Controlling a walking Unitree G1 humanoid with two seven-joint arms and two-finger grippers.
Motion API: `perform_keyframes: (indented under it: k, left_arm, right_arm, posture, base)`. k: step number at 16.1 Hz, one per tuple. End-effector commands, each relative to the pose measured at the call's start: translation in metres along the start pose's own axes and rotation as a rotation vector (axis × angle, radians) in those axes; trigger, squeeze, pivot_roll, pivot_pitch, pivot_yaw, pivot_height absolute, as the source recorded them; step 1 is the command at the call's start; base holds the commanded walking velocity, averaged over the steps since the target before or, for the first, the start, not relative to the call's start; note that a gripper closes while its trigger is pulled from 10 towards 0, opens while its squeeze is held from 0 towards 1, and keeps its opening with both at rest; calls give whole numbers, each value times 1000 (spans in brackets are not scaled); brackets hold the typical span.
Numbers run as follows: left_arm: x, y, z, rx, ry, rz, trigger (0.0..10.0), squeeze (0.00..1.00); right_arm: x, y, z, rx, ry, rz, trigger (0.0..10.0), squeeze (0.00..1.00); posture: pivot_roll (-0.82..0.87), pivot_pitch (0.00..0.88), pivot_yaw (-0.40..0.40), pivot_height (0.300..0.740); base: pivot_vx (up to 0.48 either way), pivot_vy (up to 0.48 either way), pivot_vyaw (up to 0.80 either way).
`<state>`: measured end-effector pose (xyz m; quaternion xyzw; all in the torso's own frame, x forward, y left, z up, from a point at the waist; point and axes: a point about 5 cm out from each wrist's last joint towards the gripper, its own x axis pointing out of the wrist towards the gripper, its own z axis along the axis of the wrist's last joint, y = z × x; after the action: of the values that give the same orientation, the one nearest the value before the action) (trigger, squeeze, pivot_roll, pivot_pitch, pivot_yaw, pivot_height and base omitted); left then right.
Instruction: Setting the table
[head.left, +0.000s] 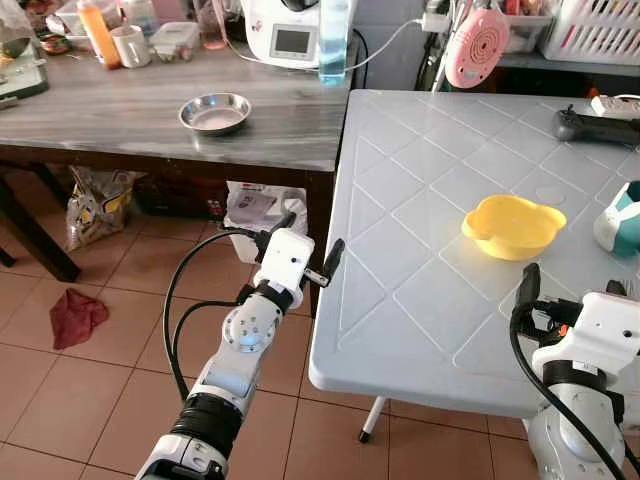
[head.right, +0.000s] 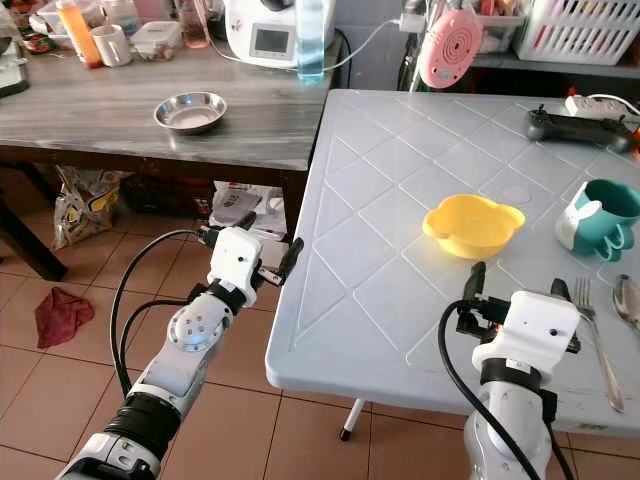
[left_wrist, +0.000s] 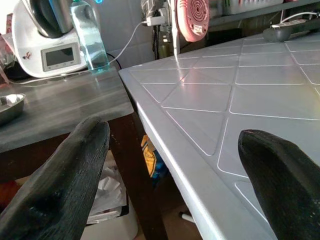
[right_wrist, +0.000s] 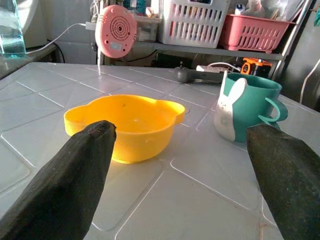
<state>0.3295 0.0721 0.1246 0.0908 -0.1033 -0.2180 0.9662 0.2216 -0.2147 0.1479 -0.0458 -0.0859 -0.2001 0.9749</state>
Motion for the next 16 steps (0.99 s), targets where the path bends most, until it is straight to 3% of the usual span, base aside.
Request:
perform_keyframes:
  k: [1, 6, 10, 16]
  left_arm:
    - [-1, 0, -2, -9, 12, -8, 10000, 0]
    - [-2, -1, -2, -9, 13, -11, 10000, 0]
    - [-5, -1, -3, -18, 20, -31, 10000, 0]
    - [-21, -16, 0, -16, -11, -263, 10000, 0]
  right_arm:
    - [-1, -2, 4, -2, -9, -4, 10000, 0]
    - [9, -3, 12, 61, -23, -29, 10000, 0]
    - [30, -11, 26, 196, -27, -94, 10000, 0]
    - [83, -19, 17, 359, 117, -188, 10000, 0]
  posture:
    - [-66, 90, 31, 740]
    - [-65, 94, 34, 740]
    - [-56, 115, 34, 740]
    - [-36, 177, 51, 740]
  base:
    - [0, -240, 0]
    - [0, 0, 0]
    - [0, 0, 0]
    - [0, 0, 0]
